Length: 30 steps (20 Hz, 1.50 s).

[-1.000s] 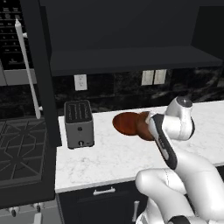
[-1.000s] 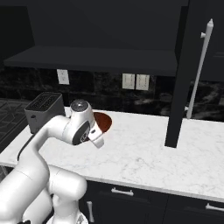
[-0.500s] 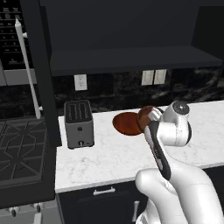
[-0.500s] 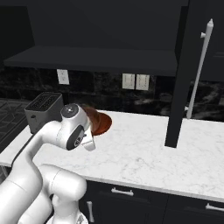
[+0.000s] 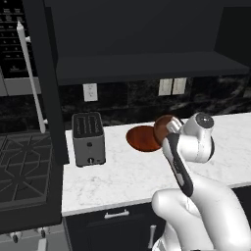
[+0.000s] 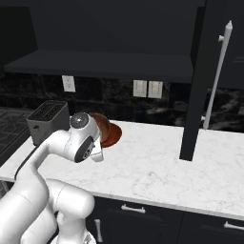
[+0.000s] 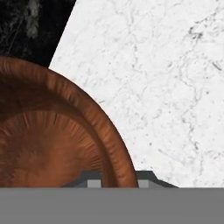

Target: Pick up the bowls on the counter and stack them on top of one another in the open cabinet. Place the smaller bowl on top of the larger bowl.

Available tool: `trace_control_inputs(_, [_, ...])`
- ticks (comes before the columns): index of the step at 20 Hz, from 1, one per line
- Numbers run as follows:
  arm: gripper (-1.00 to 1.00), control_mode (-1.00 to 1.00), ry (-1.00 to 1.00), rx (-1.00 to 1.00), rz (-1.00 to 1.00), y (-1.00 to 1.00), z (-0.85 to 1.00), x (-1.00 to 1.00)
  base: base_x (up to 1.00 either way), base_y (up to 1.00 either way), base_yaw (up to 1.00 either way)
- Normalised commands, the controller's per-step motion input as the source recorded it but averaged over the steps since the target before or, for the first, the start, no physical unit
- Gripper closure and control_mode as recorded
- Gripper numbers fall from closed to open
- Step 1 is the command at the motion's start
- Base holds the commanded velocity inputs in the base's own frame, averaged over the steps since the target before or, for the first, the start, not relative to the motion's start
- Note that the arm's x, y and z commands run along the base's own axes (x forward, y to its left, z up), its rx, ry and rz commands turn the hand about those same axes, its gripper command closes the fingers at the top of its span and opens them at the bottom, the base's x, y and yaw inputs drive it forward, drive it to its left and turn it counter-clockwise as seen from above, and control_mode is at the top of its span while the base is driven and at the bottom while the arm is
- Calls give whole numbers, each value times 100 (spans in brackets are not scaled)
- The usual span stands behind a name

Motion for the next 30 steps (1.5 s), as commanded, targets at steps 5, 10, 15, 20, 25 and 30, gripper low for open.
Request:
trace_control_inputs(5, [100, -100, 14, 0, 2, 1, 0, 58, 0, 0, 0])
trace_control_inputs(10, [100, -100, 3, 0, 4, 0, -5, 66, 0, 0, 0])
trace_control_inputs(15, [100, -100, 0, -1, 1, 4, -11, 54, 0, 0, 0])
trace_control_inputs(20, [100, -100, 0, -3, 0, 13, -29, 45, 0, 0, 0])
trace_control_inputs(25, [100, -100, 4, -1, 0, 6, -40, 37, 0, 0, 0])
trace_control_inputs(30, [100, -100, 1, -1, 8, 19, -25, 30, 0, 0, 0])
